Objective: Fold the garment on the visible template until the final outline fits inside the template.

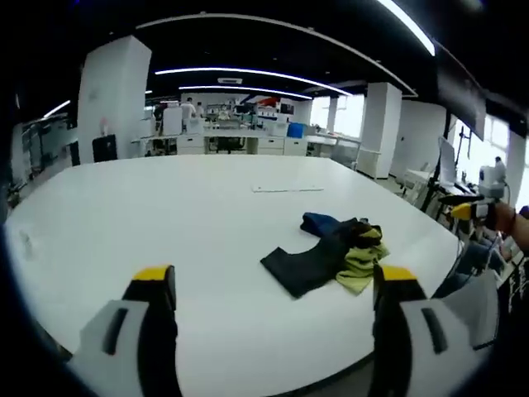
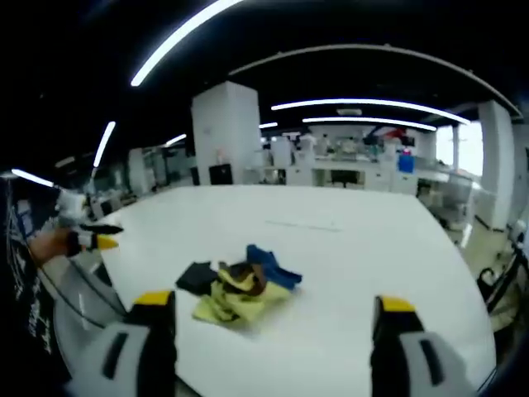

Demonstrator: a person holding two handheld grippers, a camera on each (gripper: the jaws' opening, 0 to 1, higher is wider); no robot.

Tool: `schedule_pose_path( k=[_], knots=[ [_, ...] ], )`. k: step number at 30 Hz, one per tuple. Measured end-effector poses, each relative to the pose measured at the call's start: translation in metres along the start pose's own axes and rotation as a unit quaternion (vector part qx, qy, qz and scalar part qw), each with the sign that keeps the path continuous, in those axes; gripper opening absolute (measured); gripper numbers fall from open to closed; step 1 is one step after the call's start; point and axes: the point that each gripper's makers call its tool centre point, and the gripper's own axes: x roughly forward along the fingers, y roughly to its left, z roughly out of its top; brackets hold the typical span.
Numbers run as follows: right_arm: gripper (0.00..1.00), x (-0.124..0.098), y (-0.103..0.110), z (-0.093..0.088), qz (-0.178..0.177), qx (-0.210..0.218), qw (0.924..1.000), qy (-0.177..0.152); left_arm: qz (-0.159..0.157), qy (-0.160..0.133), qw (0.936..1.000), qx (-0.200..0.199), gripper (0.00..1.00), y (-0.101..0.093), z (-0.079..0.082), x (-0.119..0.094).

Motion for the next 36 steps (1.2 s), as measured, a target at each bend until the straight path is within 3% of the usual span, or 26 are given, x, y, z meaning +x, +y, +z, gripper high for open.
schedule_pose_path(
  k=[14,36],
  knots=[
    [0.99,-0.0018,-0.0039,-0.0015,-0.003,-0.005,1.0,0.004,0.009,0.016,0.9996,0.023,0.97,0.0012,-0.0041,0.0011],
    [0.99,0.0022,-0.0041,-0.0026,0.003,-0.014,0.9999,0.003,0.012,-0.004,0.9999,0.003,0.93,0.0033,0.0013,0.003]
  ],
)
